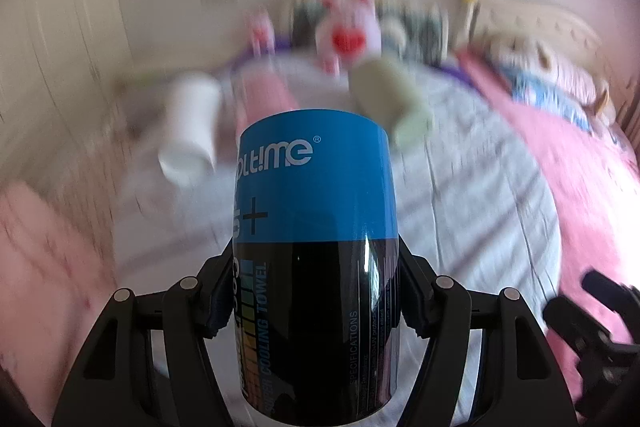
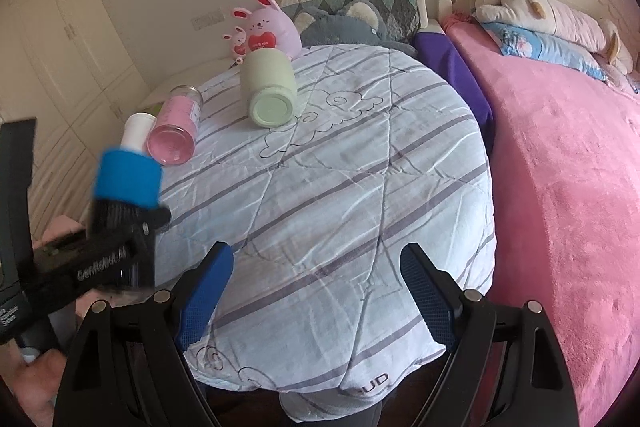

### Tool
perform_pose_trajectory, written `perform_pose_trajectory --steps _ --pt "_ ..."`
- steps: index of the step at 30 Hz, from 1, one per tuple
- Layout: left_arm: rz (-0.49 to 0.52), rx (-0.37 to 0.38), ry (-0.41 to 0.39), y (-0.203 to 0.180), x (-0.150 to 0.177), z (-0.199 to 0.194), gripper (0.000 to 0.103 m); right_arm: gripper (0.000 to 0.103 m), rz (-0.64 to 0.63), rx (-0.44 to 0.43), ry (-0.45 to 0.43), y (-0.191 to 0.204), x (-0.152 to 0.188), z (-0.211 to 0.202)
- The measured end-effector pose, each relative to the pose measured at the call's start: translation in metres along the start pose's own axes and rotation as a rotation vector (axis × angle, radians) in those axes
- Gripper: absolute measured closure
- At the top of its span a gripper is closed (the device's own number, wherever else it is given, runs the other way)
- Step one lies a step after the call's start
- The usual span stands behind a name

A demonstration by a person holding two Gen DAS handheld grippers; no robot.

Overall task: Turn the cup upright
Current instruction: 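Lift the cup with the left tool and rotate it rim up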

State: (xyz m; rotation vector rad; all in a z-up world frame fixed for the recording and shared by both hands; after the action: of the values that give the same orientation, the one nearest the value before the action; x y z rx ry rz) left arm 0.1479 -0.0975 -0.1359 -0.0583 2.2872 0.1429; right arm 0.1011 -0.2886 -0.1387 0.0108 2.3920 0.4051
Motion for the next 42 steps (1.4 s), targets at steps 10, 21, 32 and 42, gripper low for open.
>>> perform_pose_trajectory --steps 10,21,32,42 --pt "0.058 -0.028 -0.275 0.002 0.022 0.024 0.035 0.016 0.002 0.088 0.008 0.017 0.021 -0.018" --pt "0.083 0.071 -0.358 0.013 0.052 0.0 0.035 0.016 -0.008 0.16 0.02 0.063 0.048 -0.028" --pt "0.077 0.098 -0.334 0.023 0.073 -0.005 0.025 0.016 -0.037 0.211 0.011 0.088 0.061 -0.04" --pt "0.108 0.133 -0.367 0.026 0.067 -0.025 0.002 0.016 -0.041 0.2 -0.017 0.094 0.062 -0.048"
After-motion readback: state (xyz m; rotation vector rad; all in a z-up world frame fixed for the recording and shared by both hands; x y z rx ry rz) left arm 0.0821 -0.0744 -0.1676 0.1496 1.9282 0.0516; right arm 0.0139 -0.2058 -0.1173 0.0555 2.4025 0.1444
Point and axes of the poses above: each gripper's, at about its wrist camera, not at the fingertips, and z roughly the way its jaws point, y to its left, x to its underside, the point moved 3 cm from there along z, roughly the way its jaws point, and after that the axes turned 7 degrees about -x, right-handed, at the moved point
